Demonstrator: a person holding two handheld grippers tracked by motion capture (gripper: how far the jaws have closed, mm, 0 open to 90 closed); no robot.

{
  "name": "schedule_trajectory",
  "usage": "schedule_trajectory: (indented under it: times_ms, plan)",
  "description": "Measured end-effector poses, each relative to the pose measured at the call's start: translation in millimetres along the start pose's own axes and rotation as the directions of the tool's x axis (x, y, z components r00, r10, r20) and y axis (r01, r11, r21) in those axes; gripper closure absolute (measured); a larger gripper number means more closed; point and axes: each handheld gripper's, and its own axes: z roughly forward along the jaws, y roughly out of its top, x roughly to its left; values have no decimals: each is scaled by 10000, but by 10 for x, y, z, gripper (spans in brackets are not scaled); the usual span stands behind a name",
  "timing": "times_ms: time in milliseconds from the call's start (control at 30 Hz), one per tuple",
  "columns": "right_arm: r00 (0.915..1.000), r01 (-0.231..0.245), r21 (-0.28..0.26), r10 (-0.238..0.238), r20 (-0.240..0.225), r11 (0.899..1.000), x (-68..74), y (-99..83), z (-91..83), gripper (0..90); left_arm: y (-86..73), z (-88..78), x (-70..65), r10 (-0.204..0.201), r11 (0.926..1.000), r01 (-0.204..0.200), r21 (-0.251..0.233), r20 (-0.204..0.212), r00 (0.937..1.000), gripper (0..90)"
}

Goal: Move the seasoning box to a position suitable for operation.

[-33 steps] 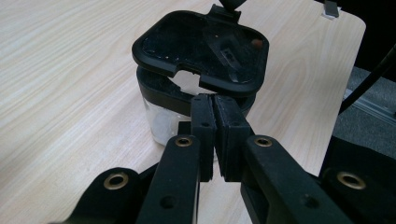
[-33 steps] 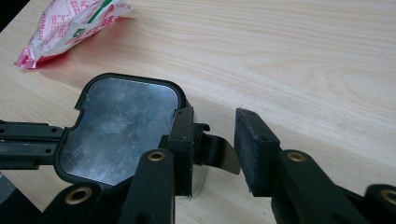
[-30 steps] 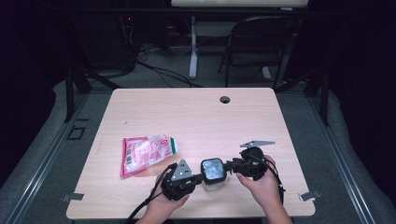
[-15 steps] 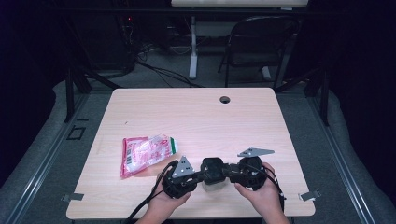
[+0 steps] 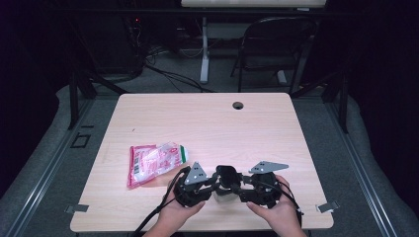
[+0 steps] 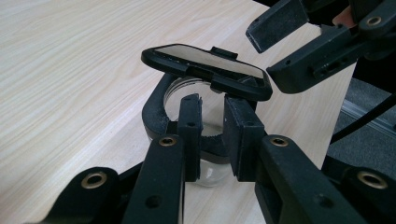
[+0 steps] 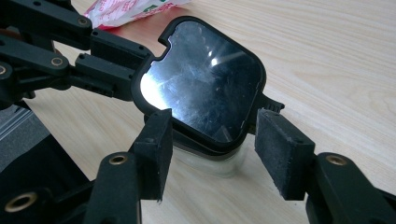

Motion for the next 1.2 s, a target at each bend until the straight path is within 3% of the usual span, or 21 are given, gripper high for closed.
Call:
schedule_trajectory:
  times_ms: [833, 1200]
  plan:
    - [9975, 708, -186, -709, -36, 9973, 113, 0, 2, 418, 83, -4, 45, -151, 9999, 150, -82, -149, 9998, 736]
    - [9964, 795, -178, -789, 325, 9967, 113, 5, 106, 440, 133, 24, 60, -124, 9997, 121, -198, -156, 9998, 694]
